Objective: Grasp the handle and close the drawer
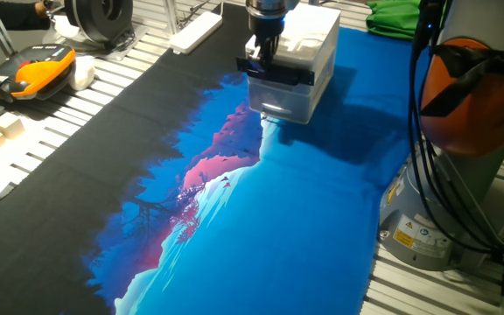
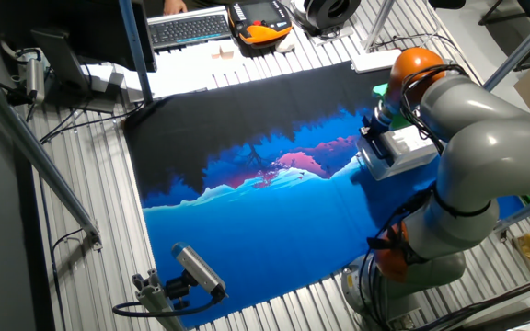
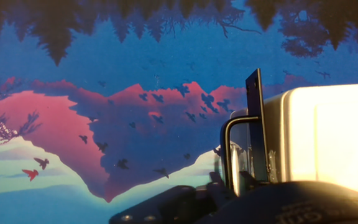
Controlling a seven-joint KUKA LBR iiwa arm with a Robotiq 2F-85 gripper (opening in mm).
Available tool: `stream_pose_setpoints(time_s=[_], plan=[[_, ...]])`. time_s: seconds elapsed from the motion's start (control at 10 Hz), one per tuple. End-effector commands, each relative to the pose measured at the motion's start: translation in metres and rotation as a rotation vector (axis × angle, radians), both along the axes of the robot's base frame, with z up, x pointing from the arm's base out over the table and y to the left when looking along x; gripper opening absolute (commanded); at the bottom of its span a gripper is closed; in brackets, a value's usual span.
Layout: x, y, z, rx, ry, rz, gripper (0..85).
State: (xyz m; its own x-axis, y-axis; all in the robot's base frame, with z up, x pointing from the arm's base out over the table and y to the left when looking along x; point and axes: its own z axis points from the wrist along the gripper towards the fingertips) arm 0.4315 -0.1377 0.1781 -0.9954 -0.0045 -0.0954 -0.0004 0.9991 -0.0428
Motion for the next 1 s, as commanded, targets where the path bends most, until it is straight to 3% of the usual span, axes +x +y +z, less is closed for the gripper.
stream_pose_setpoints(time_s=[0.0, 0.9], plan=[[-0.0001, 0.0, 0.0, -0.003, -0.003, -0.006, 34.0], [0.0005, 0.0013, 0.0005, 0.026, -0.018, 0.009, 34.0]])
